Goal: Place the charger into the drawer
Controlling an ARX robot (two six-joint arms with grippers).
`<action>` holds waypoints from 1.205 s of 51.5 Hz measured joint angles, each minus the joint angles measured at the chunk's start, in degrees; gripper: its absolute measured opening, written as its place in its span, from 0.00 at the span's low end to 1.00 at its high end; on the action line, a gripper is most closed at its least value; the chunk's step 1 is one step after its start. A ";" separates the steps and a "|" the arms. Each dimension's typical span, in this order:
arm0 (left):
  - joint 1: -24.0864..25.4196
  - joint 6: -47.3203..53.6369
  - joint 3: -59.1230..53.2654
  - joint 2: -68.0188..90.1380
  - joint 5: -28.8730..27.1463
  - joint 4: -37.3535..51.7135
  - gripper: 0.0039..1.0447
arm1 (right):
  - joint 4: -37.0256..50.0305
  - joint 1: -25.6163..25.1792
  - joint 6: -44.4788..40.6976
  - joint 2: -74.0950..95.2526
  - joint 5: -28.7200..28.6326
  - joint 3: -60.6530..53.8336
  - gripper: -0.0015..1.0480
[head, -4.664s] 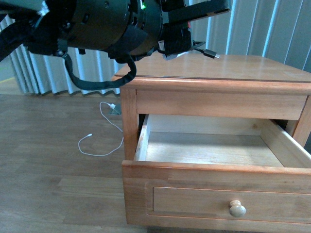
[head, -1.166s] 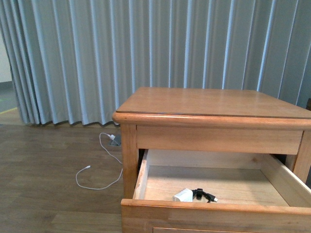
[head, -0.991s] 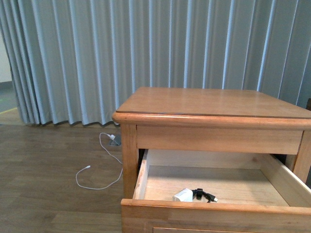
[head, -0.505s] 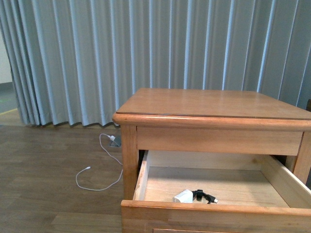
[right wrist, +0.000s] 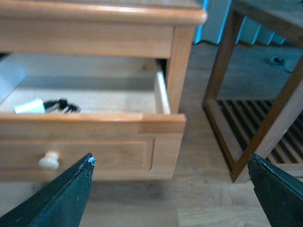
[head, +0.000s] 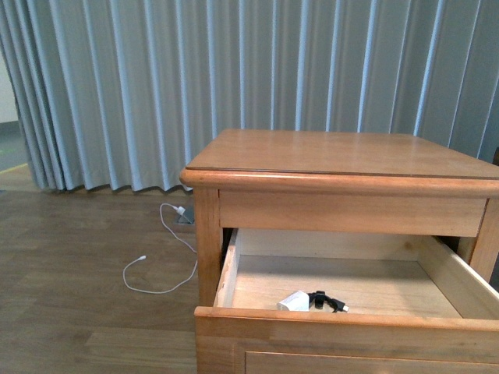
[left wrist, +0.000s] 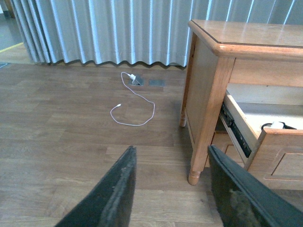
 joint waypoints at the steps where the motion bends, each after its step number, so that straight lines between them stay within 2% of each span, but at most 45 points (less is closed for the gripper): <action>1: 0.00 0.00 0.00 0.00 0.00 0.00 0.51 | 0.00 0.46 0.00 1.44 -0.37 0.17 0.92; 5: 0.00 -0.02 0.00 0.00 -0.02 0.00 0.63 | 0.13 2.05 0.00 7.02 -1.49 1.18 0.92; 7: 0.00 0.00 0.00 0.00 0.00 0.00 0.74 | 2.21 3.19 0.00 12.44 -2.32 2.08 0.92; 15: 0.00 0.02 0.00 0.00 0.00 0.00 0.96 | 4.04 5.20 0.92 25.51 -5.62 6.91 0.92; 36: 0.00 0.13 0.00 0.00 0.00 0.00 0.95 | 12.28 11.28 5.31 53.94 -7.98 19.89 0.92; 62: 0.00 0.13 0.00 0.00 0.00 0.00 0.95 | 17.62 11.34 5.14 75.41 -6.49 38.82 0.92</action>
